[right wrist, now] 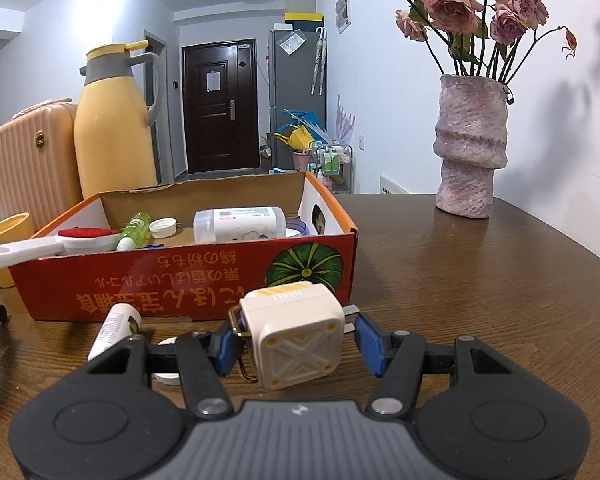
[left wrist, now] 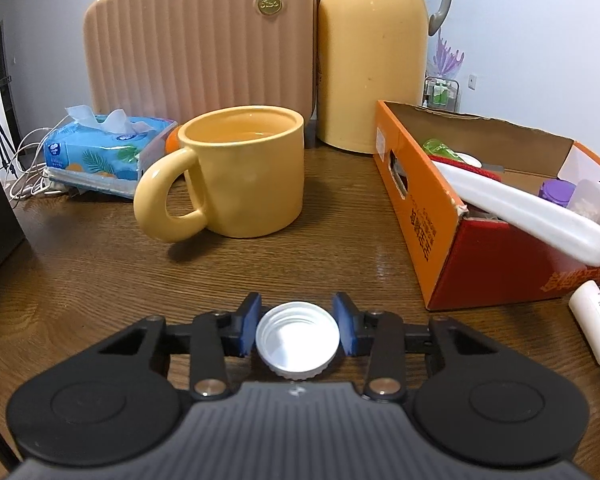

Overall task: Organize rigid objects
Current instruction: 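Carry the white bottle cap and white plug adapter over the cardboard box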

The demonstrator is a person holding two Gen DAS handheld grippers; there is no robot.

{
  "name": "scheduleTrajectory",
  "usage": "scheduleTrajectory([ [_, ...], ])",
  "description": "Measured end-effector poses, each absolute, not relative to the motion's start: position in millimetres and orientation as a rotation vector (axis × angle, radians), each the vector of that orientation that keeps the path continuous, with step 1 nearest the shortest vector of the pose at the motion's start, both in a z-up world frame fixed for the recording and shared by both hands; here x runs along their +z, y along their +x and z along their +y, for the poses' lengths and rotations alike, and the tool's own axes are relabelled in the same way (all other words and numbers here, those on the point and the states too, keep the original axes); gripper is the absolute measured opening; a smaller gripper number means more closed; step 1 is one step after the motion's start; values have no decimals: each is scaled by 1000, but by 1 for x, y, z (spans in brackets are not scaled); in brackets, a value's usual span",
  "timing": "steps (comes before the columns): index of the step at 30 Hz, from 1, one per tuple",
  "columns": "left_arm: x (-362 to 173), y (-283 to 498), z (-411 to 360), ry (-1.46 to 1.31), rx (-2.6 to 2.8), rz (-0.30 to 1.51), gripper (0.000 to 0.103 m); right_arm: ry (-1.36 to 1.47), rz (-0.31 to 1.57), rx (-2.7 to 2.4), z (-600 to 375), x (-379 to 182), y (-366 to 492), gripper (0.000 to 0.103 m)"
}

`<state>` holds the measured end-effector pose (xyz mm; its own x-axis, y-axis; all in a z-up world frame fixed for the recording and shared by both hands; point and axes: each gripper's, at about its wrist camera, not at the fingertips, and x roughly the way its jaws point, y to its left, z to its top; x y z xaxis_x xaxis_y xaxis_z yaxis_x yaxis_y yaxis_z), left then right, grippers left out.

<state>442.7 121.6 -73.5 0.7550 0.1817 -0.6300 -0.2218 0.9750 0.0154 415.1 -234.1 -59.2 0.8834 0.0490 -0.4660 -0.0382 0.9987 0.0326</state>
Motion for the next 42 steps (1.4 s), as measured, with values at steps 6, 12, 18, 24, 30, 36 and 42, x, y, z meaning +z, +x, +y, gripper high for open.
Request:
scheduleTrajectory([
  [6,-70,437,126,-81,242,659,40,20,489,47,-234,-59,416,59],
  [12,-61,424,123,-73,263,602,40,27,476,57,-235,-56,414,59],
  [18,-50,405,120,-92,266,566,40,29,456,73,-236,-51,410,59],
  [24,-40,381,109,-116,245,535,40,51,432,107,-237,-43,402,59],
  [30,-24,352,89,-103,246,450,40,43,385,153,-229,-33,386,59],
  [36,-15,335,66,-87,202,427,40,-2,335,171,-218,-24,368,59],
  [42,-5,323,45,-92,168,392,40,-25,301,196,-209,-16,353,59],
])
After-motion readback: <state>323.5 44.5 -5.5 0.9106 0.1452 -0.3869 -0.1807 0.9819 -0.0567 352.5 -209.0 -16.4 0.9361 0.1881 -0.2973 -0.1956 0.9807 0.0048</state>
